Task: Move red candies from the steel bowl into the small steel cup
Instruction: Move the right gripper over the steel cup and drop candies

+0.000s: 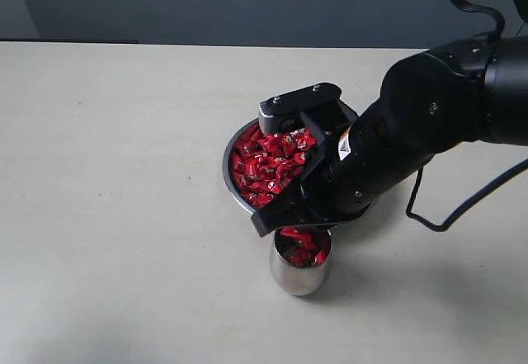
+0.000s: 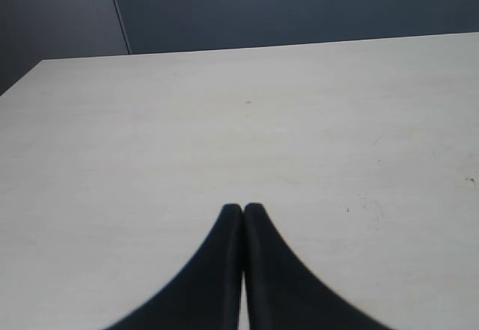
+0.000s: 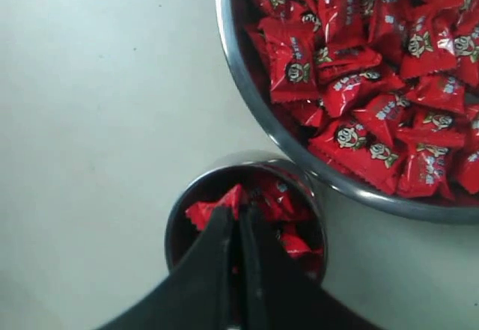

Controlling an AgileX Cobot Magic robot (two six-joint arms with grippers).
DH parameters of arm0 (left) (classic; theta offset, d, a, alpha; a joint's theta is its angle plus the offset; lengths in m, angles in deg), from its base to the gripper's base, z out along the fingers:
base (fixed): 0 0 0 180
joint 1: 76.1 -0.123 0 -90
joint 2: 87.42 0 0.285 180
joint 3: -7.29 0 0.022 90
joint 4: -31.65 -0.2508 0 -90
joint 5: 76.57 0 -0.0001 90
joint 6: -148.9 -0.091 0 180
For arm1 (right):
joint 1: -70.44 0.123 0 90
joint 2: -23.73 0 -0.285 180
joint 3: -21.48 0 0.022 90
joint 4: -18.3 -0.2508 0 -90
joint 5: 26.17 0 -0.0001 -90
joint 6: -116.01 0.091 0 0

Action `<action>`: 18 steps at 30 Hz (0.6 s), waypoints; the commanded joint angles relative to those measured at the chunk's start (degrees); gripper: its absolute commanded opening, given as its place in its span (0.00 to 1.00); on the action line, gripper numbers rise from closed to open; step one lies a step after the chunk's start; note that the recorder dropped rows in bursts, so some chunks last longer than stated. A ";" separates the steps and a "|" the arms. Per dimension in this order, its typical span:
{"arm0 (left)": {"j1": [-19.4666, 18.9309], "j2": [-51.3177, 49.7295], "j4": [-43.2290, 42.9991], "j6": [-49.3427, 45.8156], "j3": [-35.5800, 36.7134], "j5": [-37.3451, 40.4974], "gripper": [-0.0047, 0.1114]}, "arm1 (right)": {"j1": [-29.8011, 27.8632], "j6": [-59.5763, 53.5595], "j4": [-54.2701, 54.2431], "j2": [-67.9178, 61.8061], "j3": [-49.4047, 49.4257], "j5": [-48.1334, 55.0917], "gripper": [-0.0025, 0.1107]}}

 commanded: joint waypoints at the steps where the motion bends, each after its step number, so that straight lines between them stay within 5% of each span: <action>1: -0.09 0.27 -0.11 0.11 0.11 -0.55 0.04 | 0.21 0.12 2.23 0.23 0.34 0.50 0.02; 7: -0.09 0.27 -0.11 0.11 0.11 -0.55 0.04 | 0.21 0.12 2.23 0.23 0.34 1.13 0.03; 14: -0.09 0.27 -0.11 0.11 0.11 -0.55 0.04 | 0.21 0.12 2.23 0.23 0.34 1.38 0.34; 18: -0.09 0.27 -0.11 0.11 0.11 -0.55 0.04 | 0.21 0.12 2.12 0.23 0.34 1.50 0.38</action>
